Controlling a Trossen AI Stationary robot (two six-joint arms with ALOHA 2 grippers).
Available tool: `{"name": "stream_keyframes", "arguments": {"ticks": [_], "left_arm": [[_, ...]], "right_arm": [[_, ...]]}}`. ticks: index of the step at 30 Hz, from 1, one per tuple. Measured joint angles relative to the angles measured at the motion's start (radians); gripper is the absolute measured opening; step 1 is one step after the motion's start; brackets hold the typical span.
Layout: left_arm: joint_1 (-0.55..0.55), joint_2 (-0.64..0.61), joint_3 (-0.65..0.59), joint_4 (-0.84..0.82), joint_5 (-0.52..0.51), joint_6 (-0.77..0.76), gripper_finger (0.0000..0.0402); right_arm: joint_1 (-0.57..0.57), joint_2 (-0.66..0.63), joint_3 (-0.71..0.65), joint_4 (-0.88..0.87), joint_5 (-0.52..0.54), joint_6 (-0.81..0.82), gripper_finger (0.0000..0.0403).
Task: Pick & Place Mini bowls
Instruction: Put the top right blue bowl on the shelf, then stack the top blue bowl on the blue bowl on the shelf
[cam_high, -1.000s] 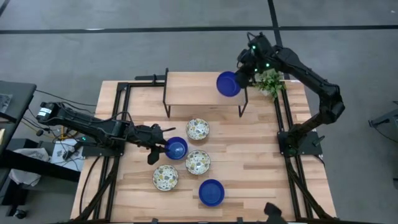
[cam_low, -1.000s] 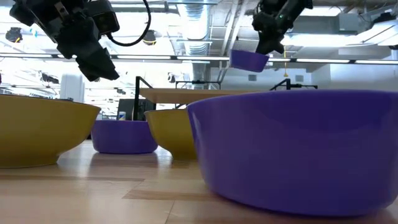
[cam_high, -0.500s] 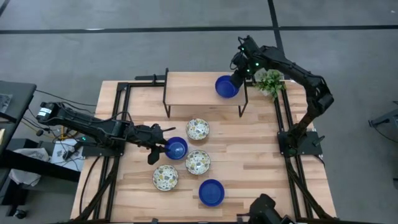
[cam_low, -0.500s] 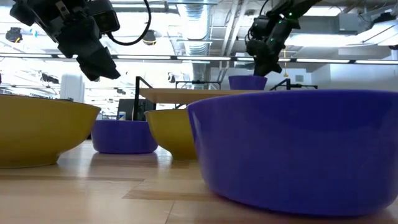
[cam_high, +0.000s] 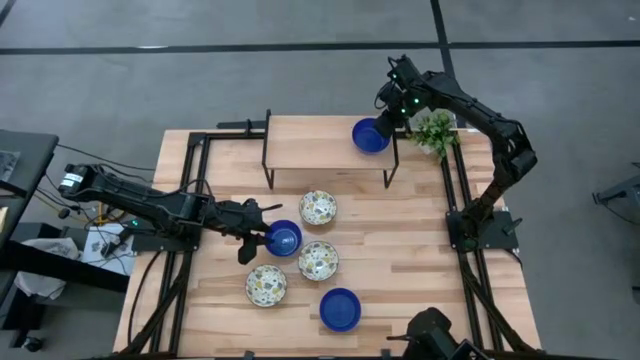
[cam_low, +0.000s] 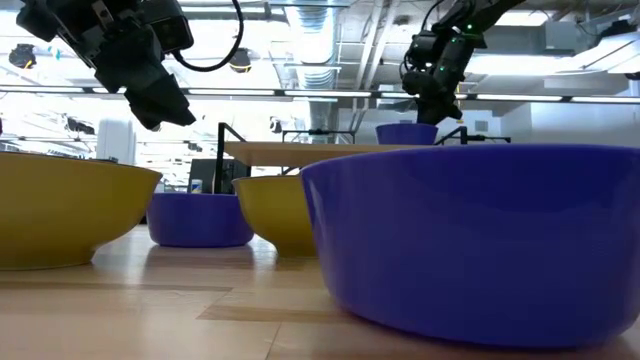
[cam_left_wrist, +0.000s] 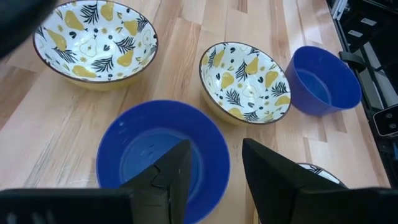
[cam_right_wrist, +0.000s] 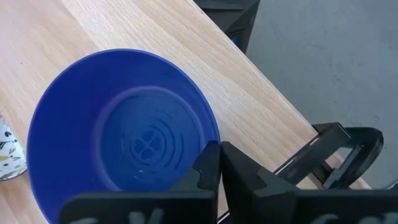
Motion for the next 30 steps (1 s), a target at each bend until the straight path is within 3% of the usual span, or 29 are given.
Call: {"name": "stream_keyframes", "arguments": {"ticks": [14,30], "left_arm": [[0.0,0.0,0.0,0.002,0.0,0.0,0.0143],[-0.001,0.0,0.0,0.001,0.0,0.199,0.0143]], "right_arm": [[0.026,-0.014,-0.001,0.007,0.0,-0.037,0.009],[0.11,-0.203,0.044,0.031,-0.013,-0.131,0.0098]]}}
